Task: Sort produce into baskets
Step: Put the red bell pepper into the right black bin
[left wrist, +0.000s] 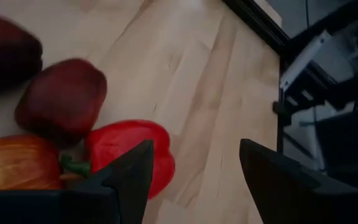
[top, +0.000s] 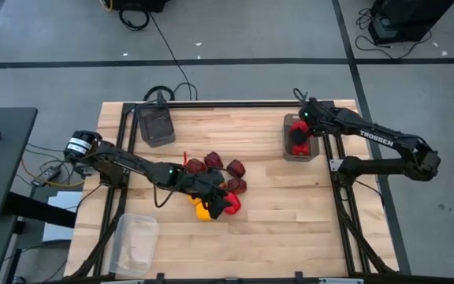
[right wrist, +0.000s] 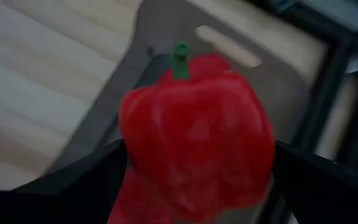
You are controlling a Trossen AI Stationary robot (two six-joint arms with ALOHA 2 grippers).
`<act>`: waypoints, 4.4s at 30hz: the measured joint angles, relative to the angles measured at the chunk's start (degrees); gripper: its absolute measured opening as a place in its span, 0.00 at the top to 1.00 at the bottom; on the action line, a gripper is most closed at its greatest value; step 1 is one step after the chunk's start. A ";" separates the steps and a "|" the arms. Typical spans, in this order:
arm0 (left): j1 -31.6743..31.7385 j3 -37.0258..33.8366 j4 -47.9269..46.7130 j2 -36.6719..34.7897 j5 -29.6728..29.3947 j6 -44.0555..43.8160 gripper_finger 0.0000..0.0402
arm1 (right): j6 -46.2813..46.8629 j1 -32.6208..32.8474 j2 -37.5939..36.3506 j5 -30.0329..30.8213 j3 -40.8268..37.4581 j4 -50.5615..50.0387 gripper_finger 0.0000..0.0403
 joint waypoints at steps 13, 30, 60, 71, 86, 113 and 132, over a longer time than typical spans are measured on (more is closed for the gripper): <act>-1.49 0.02 -12.32 -5.99 -7.34 20.22 0.40 | 9.85 8.84 -8.69 -14.53 0.00 16.55 0.04; -4.55 2.83 -25.34 -7.99 -7.16 25.65 0.40 | 15.76 42.33 6.50 -12.76 0.07 49.97 0.03; -6.29 1.66 -38.38 -8.14 -11.85 20.75 0.40 | 14.27 55.41 47.57 -1.48 30.40 27.16 0.01; -6.34 1.64 -38.07 -8.14 -11.26 19.39 0.40 | 11.82 55.79 50.06 -0.29 30.32 31.22 0.01; -6.29 1.61 -37.37 -8.14 -11.27 17.50 0.40 | 8.88 48.94 54.28 -17.50 30.60 35.24 0.18; -6.21 1.61 -32.48 -8.14 -17.44 16.39 0.40 | 8.77 36.28 20.40 2.47 30.10 -13.22 0.37; -4.76 1.65 -29.92 -8.12 -20.49 11.36 0.40 | 2.53 0.87 6.72 4.35 11.08 -10.17 0.31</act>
